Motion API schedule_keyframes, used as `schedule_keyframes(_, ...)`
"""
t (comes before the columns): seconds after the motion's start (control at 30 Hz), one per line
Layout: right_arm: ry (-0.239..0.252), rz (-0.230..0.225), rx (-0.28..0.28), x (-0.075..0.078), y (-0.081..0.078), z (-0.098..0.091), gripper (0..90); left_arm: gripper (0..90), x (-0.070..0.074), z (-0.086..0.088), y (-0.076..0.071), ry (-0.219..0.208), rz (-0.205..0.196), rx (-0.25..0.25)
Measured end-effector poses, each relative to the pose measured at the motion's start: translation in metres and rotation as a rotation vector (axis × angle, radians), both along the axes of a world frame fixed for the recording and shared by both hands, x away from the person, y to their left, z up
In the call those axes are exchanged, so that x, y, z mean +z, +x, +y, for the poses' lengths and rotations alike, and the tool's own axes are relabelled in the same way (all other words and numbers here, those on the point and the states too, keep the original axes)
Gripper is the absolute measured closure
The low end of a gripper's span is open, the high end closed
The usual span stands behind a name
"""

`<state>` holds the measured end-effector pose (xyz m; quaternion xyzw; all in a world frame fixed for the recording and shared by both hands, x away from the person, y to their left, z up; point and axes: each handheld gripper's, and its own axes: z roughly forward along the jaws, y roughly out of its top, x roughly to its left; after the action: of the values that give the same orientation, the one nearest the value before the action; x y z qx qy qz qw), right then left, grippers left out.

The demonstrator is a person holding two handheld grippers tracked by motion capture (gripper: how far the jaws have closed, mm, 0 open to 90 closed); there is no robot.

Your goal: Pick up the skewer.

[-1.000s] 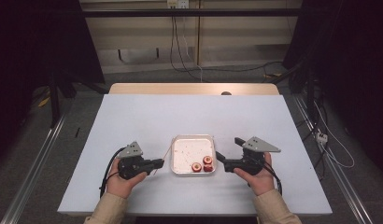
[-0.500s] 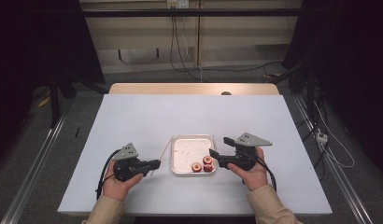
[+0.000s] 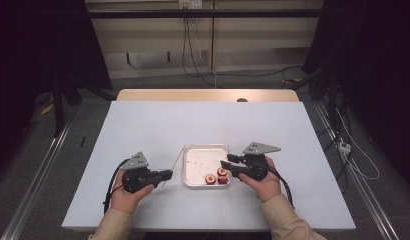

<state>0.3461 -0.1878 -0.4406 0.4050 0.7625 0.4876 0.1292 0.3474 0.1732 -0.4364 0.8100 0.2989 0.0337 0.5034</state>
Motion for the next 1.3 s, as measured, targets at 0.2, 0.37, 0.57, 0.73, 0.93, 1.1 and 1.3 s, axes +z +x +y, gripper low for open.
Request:
schedule_keyframes(0.2,-0.037,0.025,0.043,-0.006,0.000,0.006,65.0,88.7,-0.002,-0.001,0.000,0.010,0.003,-0.006)
schedule_keyframes(0.37,-0.065,0.049,0.060,-0.012,0.001,0.010,64.8,88.7,-0.002,-0.003,0.001,0.009,0.007,-0.008)
schedule_keyframes(0.57,-0.056,0.059,0.031,-0.015,0.002,0.008,66.2,88.7,-0.002,-0.004,0.001,0.007,0.008,-0.011)
schedule_keyframes(0.73,-0.057,0.075,0.042,-0.017,0.002,0.009,65.4,88.6,-0.003,-0.004,0.001,0.014,0.008,-0.015)
schedule_keyframes(0.93,-0.037,0.088,0.058,-0.019,0.002,0.013,65.5,88.6,-0.003,-0.005,0.001,0.015,0.012,-0.014)
schedule_keyframes(1.1,-0.047,0.117,0.068,-0.023,0.004,0.015,67.3,88.6,-0.003,-0.004,0.001,0.013,0.012,-0.011)
schedule_keyframes(1.3,-0.013,0.109,0.072,-0.022,0.006,0.018,74.2,88.6,-0.003,-0.003,0.001,0.016,0.012,-0.009)
